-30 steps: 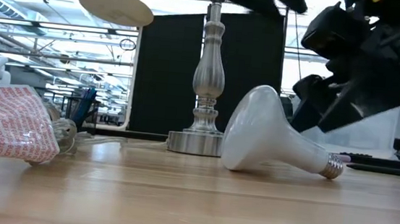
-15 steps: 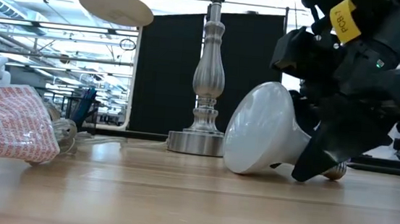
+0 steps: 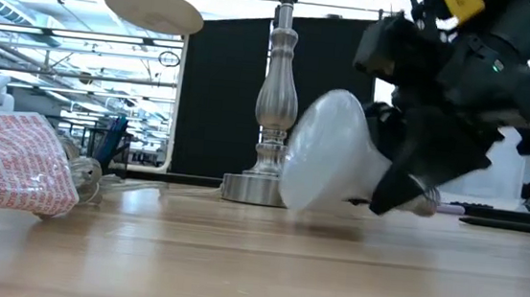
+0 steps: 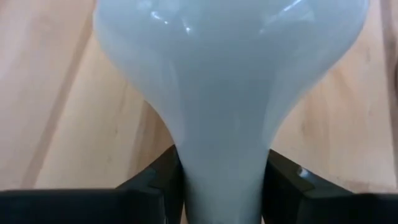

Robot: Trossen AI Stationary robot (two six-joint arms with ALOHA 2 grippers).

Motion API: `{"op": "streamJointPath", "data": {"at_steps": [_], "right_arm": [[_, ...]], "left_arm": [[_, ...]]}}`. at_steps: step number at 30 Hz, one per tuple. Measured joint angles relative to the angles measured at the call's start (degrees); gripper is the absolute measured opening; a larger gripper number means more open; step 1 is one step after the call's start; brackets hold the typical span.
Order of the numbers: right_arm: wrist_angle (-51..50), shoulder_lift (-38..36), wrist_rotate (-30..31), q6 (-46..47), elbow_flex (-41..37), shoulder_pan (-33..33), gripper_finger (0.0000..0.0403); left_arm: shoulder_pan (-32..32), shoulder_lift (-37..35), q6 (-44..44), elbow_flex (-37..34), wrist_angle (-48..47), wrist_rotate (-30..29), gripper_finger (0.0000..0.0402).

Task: Screw lightbulb
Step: Insert the lightbulb into the lamp

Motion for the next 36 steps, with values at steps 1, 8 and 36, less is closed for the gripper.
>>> {"op": "streamJointPath", "data": {"at_steps": [1, 8, 36], "right_arm": [[-0.02, -0.18, -0.01, -0.29, 0.46, 0.00, 0.0144], [0.22, -5.29, 0.38, -4.47, 3.62, -0.10, 0.0144], [21.82, -28.85, -0.46, -27.08, 10.34, -20.22, 0.0145]], "left_arm": [[-0.64, -0.83, -0.26, 0.00, -0.01, -1.30, 0.0250], [-6.55, -7.90, 1.14, 0.04, -0.50, -13.94, 0.0250], [-2.89, -14.85, -64.98, -7.45, -54.70, -31.01, 0.0139]]}}
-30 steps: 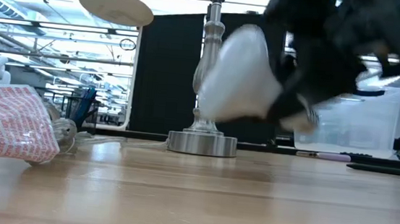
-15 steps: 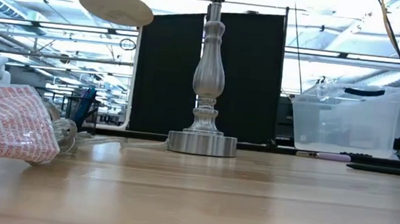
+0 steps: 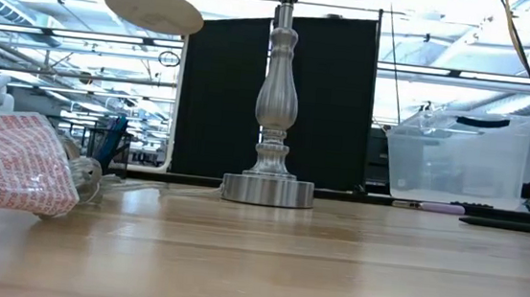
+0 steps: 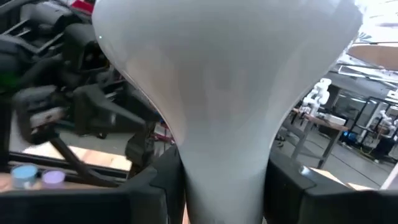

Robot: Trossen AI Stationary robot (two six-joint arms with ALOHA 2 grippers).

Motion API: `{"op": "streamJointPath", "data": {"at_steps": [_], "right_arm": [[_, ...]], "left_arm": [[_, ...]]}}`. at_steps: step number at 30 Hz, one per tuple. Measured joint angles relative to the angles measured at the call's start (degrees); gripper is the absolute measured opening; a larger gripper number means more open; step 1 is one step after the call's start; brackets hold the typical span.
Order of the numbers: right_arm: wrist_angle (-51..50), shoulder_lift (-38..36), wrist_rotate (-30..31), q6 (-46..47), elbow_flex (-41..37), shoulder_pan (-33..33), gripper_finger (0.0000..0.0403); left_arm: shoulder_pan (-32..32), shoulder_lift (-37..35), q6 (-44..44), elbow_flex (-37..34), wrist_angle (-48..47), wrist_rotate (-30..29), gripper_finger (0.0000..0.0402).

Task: Screw lightbulb
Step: Insert the lightbulb into the lamp

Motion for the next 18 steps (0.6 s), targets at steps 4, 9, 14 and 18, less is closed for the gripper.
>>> {"op": "streamJointPath", "data": {"at_steps": [4, 9, 14, 18], "right_arm": [[0.04, 1.12, -1.59, -0.77, 2.70, -1.76, 0.0145], [-1.94, 2.30, -1.69, -2.25, 4.87, -2.94, 0.0145], [-1.72, 2.25, -1.67, -2.41, 5.08, -3.86, 0.0145], [-1.51, 2.07, -1.65, -1.86, 5.08, -4.32, 0.0145]], "left_arm": [[0.30, -0.07, 10.28, 0.73, 4.41, -0.15, 0.0053], [0.71, -0.12, 35.93, 6.59, 20.01, 1.63, 0.0004], [1.71, -0.06, 80.28, 8.61, 60.13, 20.10, 0.0002], [1.63, -0.01, 106.69, 11.17, 82.18, 29.85, 0.0001]]}}
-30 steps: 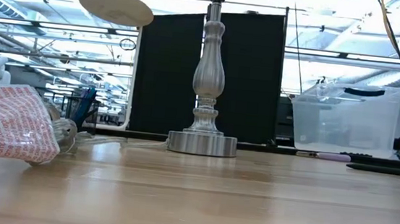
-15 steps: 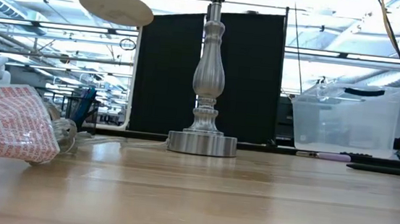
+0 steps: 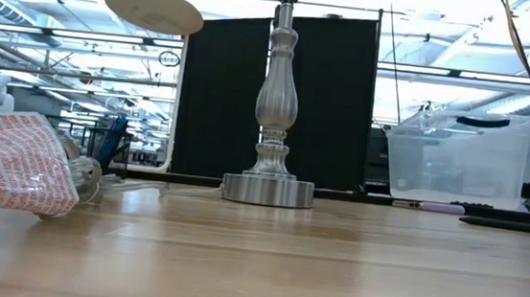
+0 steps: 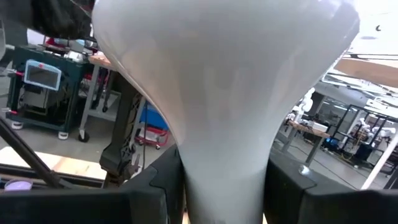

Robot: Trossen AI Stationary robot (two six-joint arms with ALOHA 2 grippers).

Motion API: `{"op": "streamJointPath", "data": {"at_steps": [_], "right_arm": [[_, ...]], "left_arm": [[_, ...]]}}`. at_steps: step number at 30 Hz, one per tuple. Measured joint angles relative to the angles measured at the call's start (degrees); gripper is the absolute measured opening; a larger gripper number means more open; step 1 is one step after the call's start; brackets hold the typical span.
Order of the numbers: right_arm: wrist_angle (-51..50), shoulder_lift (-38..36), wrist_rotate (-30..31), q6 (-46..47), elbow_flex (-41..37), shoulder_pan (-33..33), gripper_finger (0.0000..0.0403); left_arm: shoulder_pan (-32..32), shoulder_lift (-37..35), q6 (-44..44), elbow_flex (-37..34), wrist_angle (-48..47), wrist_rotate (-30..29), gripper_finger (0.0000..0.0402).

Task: Screw lightbulb
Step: Insert the lightbulb into the lamp

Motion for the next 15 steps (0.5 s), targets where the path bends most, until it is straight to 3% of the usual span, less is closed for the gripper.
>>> {"op": "streamJointPath", "data": {"at_steps": [2, 4, 10, 15], "right_arm": [[0.02, -0.01, -0.02, 0.71, 0.00, 0.01, 0.0146], [0.43, -0.01, -0.96, 1.60, 0.00, 0.01, 0.0146], [4.11, 0.40, -2.90, 3.25, 0.02, -0.06, 0.0145], [6.43, 0.94, -4.04, 6.58, 0.02, -0.57, 0.0146]], "left_arm": [[-0.52, -1.04, 5.46, 3.90, -0.60, -0.14, 0.0001], [0.29, -3.41, 4.69, 7.34, -4.60, 3.60, 0.0001], [10.77, -11.18, -11.31, 12.74, -26.95, 25.85, 0.0001], [23.14, -13.53, -17.80, 12.43, -33.26, 41.94, 0.0000]]}}
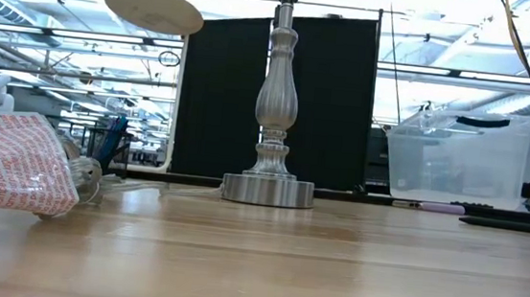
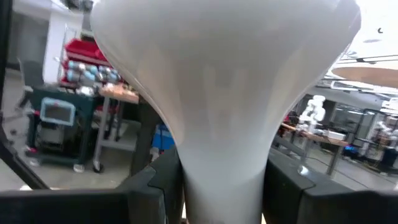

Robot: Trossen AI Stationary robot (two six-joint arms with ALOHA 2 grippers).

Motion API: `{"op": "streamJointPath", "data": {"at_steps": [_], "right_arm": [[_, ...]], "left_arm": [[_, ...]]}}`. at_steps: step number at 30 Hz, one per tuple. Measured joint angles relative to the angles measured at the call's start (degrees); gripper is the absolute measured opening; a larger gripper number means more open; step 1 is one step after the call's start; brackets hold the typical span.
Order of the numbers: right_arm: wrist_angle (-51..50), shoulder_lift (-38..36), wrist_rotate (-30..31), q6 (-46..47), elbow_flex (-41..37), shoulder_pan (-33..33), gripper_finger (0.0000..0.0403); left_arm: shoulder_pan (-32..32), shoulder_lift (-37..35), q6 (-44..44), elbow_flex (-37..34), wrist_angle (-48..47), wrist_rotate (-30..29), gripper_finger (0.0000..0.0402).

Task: Screw lightbulb
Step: Insert the lightbulb into the lamp

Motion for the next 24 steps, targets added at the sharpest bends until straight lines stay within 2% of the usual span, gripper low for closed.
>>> {"op": "streamJointPath", "data": {"at_steps": [4, 12, 24], "right_arm": [[3.72, 2.79, -0.25, 1.88, 0.05, -0.46, 0.0146], [11.50, 9.39, 0.15, 4.04, 0.01, -1.82, 0.0147], [11.58, 10.12, 0.22, 8.39, -0.02, -4.02, 0.0149]], "left_arm": [[7.22, 1.79, -0.19, -0.02, -0.58, 8.80, 0.0000], [14.49, 3.72, 0.62, -0.15, 0.54, 17.13, 0.0000], [15.59, 4.78, 0.43, -0.13, -0.28, 21.48, 0.0000]]}}
